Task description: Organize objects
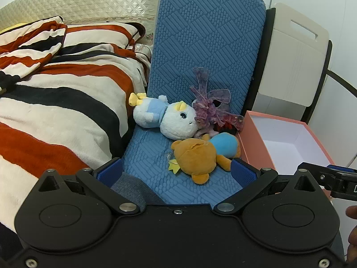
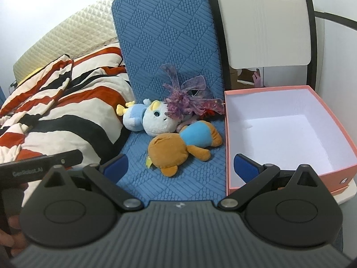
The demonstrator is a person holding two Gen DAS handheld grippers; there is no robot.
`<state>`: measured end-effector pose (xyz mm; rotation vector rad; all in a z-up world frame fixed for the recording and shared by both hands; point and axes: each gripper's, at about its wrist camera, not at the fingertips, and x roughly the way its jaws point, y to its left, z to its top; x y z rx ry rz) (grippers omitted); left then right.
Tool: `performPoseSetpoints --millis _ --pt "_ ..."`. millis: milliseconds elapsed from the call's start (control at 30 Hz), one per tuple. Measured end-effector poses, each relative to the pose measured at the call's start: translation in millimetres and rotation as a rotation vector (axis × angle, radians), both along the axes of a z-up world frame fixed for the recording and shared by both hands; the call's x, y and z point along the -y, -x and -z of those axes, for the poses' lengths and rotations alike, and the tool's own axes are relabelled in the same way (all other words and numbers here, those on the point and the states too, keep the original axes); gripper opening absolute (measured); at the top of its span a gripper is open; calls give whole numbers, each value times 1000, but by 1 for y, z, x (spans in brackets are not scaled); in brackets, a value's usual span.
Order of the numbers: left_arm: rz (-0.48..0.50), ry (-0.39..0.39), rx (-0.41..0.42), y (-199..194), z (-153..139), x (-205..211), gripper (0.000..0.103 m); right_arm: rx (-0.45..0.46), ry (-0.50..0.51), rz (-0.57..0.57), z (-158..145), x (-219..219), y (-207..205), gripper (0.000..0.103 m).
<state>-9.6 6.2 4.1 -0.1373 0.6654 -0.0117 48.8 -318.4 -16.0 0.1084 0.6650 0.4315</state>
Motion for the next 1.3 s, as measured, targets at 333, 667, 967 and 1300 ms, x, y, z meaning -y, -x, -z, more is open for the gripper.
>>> performPoseSetpoints --millis 333,667,967,1300 --pt "0 12 9 1 1 -4 103 -9 -27 -39 -1 -5 1 102" --pt "-28 -15 12 -4 5 1 103 5 -11 -87 5 -12 -8 102" --pt "-72 2 6 -11 11 3 103 7 -15 -129 10 -11 -24 102" --pt "-44 39 12 -33 19 0 103 24 -57 -65 27 -5 -44 102"
